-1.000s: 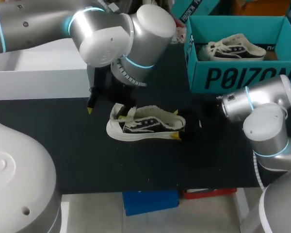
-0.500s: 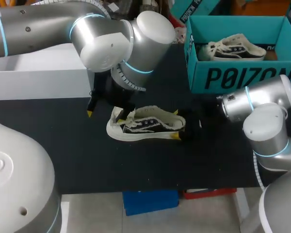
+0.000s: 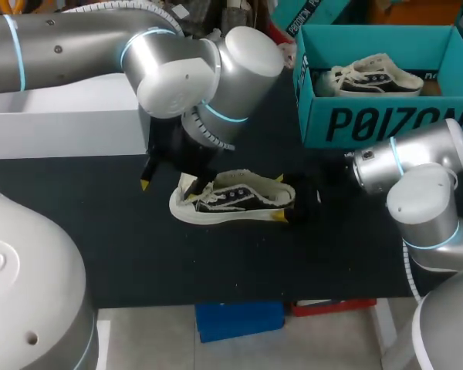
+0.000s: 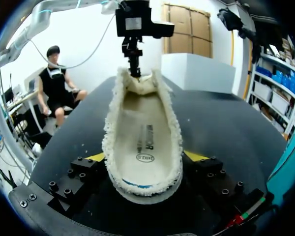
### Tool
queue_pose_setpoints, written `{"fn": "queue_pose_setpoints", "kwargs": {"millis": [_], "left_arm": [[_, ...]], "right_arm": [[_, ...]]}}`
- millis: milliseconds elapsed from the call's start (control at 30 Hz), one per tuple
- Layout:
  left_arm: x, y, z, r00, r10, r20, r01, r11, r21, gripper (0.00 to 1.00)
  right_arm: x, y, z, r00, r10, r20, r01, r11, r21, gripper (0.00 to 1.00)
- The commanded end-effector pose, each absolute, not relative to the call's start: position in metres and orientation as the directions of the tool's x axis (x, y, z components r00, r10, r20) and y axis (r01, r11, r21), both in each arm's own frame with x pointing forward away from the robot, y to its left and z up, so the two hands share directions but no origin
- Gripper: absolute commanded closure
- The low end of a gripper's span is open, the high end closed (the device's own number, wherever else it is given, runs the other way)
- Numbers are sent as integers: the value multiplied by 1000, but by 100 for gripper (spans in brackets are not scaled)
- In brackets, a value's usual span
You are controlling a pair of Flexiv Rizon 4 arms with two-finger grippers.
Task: Take the shoe out of the shoebox, open the shoe tongue, remove and reinsert the insole, then place the shoe into the shoebox
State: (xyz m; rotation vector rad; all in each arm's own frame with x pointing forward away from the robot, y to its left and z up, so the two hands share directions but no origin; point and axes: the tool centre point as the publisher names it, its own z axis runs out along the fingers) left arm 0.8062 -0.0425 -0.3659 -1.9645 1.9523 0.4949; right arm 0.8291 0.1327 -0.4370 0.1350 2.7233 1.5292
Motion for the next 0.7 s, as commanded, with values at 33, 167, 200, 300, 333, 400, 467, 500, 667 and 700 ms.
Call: {"fn": "queue_pose_setpoints", "kwargs": {"millis": [33, 167, 200, 300, 333, 400, 467, 500, 667, 700], "left_arm": [[806, -42, -359, -21, -896, -443, -999, 32, -17, 0], [804, -49, -331, -132, -913, -386, -974, 192, -120, 0], [802, -51, -321, -188, -921, -340, -957, 249, -146, 0], [796, -61, -291, -395, -898, -193, -868, 434, -243, 0], [794, -65, -283, -478, -868, -136, -830, 496, -256, 0], [790, -72, -271, -658, -753, 4, -723, 630, -284, 47], [787, -80, -270, -809, -577, 117, -582, 754, -304, 100], [786, -82, -270, -844, -507, 174, -536, 787, -307, 100], [787, -112, -269, -905, -284, 316, -387, 860, -334, 100], [788, -118, -268, -910, -253, 329, -366, 863, -348, 100]], "right_arm": [[830, 133, -442, -996, 85, 29, 69, 518, 852, 100], [830, 133, -442, -996, 85, 29, 69, 518, 852, 100], [830, 133, -442, -996, 85, 29, 69, 518, 852, 100], [830, 133, -442, -996, 85, 29, 69, 518, 852, 100], [830, 133, -442, -996, 85, 29, 69, 518, 852, 100], [830, 133, -442, -996, 85, 29, 69, 518, 852, 100], [830, 133, -442, -996, 85, 29, 69, 518, 852, 100], [830, 133, -442, -996, 85, 29, 69, 518, 852, 100], [830, 133, -442, -996, 85, 29, 69, 518, 852, 100], [830, 133, -442, -996, 85, 29, 69, 518, 852, 100]]}}
